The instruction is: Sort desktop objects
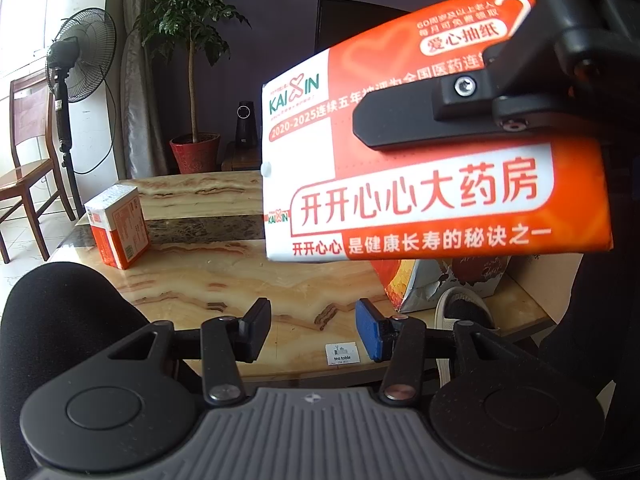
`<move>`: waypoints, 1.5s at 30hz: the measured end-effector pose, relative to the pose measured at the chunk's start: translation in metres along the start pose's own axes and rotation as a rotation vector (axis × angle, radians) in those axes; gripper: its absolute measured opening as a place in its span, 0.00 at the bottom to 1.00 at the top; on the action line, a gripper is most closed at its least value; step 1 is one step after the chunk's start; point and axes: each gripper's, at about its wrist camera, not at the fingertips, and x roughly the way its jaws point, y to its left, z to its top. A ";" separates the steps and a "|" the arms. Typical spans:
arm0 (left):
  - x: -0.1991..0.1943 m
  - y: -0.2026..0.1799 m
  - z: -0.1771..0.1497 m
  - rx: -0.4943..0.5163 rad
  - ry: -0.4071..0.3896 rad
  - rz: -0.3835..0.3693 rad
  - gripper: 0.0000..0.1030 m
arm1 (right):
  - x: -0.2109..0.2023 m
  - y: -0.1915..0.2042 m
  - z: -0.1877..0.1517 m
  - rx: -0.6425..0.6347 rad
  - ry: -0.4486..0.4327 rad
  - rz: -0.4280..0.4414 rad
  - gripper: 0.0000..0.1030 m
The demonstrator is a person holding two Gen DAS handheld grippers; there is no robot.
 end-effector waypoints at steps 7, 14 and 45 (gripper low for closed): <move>0.000 -0.001 0.000 0.000 0.001 0.000 0.47 | 0.000 0.000 0.001 0.001 0.002 -0.001 0.72; 0.001 -0.002 0.000 0.001 0.002 0.000 0.47 | 0.000 -0.001 0.002 0.000 0.001 -0.001 0.72; 0.000 -0.001 0.000 0.004 0.007 -0.006 0.47 | 0.002 -0.004 0.002 -0.004 0.003 -0.003 0.72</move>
